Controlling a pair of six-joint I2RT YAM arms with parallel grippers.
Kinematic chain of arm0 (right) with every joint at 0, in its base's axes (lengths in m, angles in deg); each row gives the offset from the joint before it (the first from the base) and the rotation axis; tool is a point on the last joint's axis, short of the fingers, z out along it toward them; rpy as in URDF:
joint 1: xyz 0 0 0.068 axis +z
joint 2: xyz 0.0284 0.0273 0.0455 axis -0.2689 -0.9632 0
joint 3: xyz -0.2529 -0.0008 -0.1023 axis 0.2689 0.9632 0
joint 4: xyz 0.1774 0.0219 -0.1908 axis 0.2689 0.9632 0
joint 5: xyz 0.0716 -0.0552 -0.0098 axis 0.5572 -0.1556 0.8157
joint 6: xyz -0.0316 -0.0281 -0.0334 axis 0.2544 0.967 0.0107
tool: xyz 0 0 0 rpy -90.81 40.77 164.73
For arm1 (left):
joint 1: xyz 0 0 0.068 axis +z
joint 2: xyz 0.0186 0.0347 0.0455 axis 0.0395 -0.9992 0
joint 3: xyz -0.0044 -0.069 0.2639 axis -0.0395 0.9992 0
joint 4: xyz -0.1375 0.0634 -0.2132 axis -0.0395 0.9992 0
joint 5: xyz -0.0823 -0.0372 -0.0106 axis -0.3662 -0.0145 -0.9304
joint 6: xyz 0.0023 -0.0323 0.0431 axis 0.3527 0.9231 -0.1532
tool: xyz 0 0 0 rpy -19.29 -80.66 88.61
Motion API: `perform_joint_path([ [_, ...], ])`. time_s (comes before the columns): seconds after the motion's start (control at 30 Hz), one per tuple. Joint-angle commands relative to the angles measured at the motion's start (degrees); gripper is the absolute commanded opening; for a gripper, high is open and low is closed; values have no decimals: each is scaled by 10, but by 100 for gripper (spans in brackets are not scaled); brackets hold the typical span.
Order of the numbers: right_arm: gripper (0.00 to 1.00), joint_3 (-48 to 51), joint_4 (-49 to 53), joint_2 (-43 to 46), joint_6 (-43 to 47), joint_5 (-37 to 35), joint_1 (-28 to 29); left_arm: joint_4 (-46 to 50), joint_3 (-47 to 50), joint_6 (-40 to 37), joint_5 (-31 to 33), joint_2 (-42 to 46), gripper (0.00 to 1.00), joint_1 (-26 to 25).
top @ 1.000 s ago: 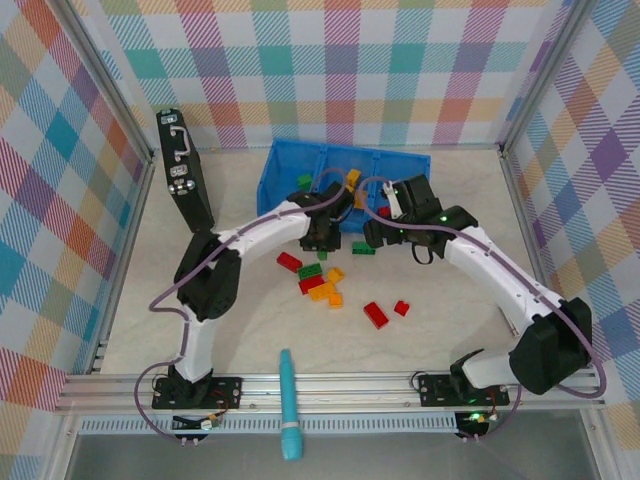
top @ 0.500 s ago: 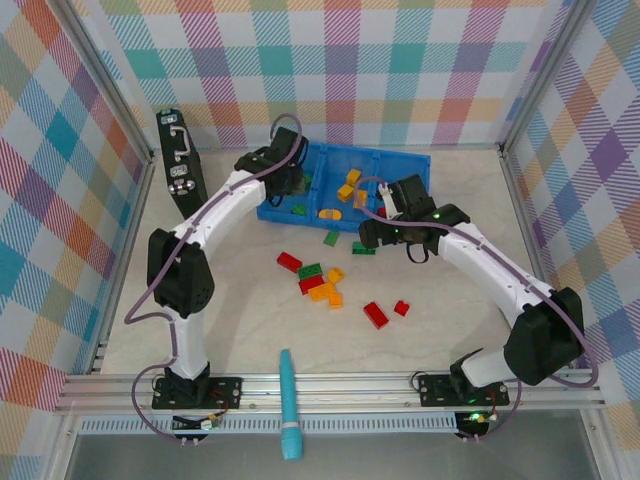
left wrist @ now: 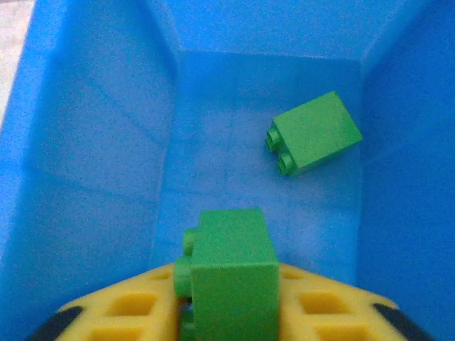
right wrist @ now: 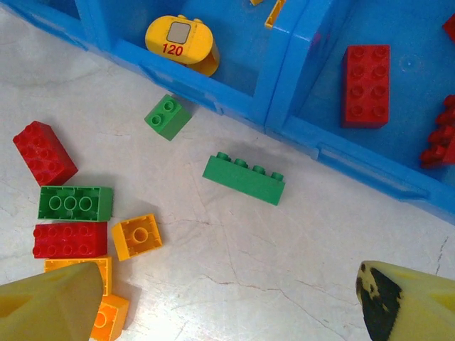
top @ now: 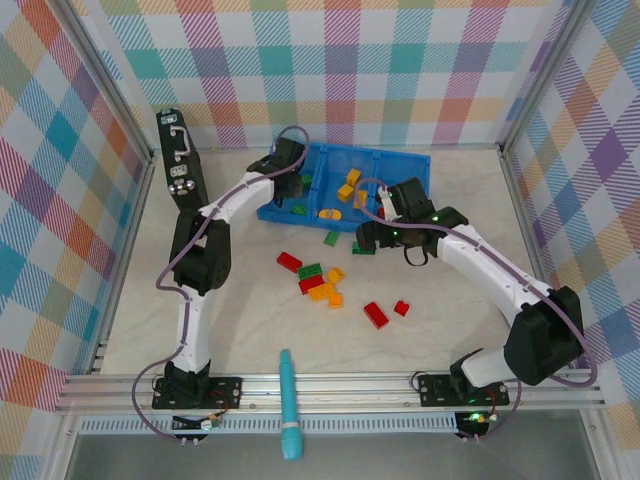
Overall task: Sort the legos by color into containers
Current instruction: Place the lego in the container, then pick up the lego from the center of the table.
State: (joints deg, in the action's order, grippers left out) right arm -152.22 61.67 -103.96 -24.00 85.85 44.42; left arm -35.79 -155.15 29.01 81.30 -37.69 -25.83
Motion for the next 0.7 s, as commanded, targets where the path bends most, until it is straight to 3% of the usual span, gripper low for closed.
perform_joint_path([
  [0.0, 92, -1, -6, 17, -4, 9, -2, -23, -14, -44, -7, 19, 44, 1],
  [0.17, 92, -8, 2, 11, 8, 8, -2, -7, 7, -100, -53, 78, 60, 1],
  [0.27, 92, -14, 7, 8, 14, 2, -2, 40, 28, -165, -75, 128, 59, -7],
  [0.37, 93, -16, 10, 9, 18, -11, -2, 29, 130, -248, -81, 219, 59, -21],
  [0.57, 94, -26, 12, 8, 44, -29, -2, 45, 286, -308, -196, 341, 59, -27],
  [0.67, 94, -40, 21, -1, 57, -33, -2, 43, 333, -330, -215, 364, 59, -48],
])
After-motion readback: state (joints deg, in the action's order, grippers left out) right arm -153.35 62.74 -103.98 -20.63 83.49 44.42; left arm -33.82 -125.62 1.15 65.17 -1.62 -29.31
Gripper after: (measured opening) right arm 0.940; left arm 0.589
